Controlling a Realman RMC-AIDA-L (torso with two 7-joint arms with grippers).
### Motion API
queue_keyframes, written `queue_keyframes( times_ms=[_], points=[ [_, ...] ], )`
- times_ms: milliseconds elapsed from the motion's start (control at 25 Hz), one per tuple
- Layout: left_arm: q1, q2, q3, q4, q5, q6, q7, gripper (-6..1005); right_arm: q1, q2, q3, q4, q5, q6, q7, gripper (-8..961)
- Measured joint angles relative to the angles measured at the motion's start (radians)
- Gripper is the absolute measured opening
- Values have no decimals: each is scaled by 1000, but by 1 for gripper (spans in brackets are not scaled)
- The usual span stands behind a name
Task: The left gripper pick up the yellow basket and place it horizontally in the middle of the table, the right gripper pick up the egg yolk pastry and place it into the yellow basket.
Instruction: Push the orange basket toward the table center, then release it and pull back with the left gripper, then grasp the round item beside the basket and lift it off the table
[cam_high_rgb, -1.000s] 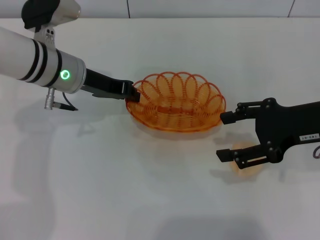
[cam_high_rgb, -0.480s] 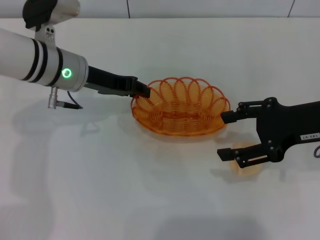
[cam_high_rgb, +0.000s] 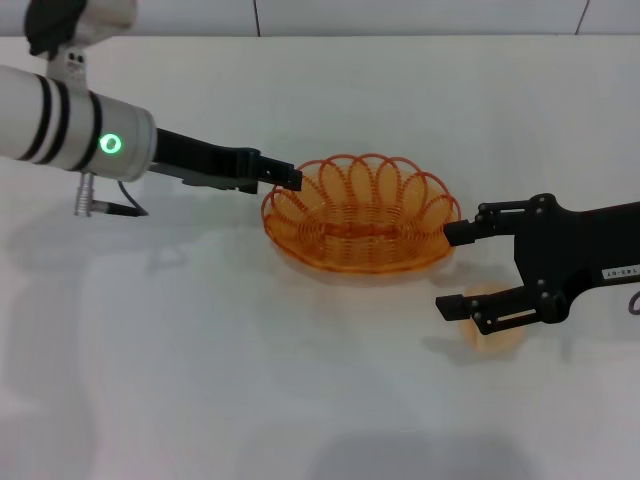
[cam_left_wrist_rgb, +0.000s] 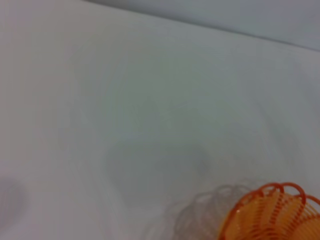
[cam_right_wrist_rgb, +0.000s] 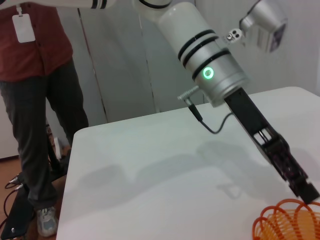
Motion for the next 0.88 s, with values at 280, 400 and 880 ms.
queue_keyframes(
  times_ms=[280,400,880],
  points=[
    [53,9,-3,117,-1,39,9,724,-1,0,0,1,1,6,0,811],
    [68,11,-3,155,-8,55,35,818,0,0,0,2,1,7,5,811],
    [124,64,-2,361,-22,272,178,875,3,1,-1,-1,-17,50,69,810]
  ],
)
